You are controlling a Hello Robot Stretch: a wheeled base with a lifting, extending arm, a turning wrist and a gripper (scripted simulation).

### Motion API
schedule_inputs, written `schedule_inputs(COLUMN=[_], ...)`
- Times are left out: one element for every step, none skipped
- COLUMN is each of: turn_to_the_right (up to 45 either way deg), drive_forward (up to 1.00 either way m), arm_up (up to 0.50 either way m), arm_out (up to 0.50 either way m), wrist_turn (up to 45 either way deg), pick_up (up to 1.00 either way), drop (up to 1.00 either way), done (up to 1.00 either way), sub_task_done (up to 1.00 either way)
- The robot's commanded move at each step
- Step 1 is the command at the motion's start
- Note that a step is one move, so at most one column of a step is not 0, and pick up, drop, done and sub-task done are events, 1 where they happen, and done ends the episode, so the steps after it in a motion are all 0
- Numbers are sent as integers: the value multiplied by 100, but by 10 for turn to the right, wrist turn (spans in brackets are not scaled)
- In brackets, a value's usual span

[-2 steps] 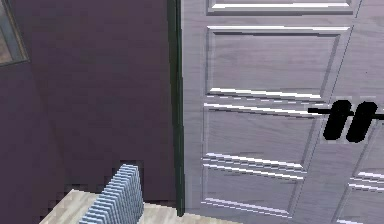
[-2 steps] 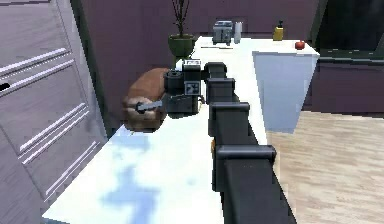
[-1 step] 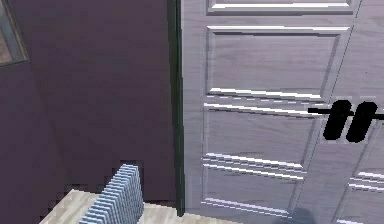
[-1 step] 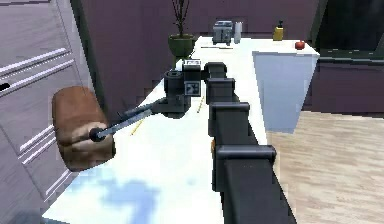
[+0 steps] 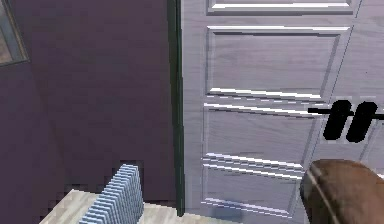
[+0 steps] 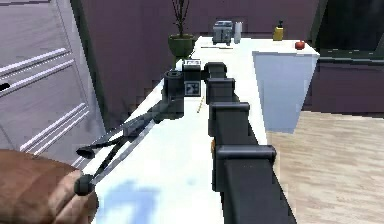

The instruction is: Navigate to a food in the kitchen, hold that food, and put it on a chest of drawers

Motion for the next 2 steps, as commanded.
schedule_inputs(turn_to_the_right=[0, 0], drive_forward=[0, 0], arm_up=[0, 0], arm_out=[0, -28], wrist_turn=[-150, 0], pick_up=[0, 0], drop=[0, 0], done=[0, 0], sub_task_done=[0, 0])
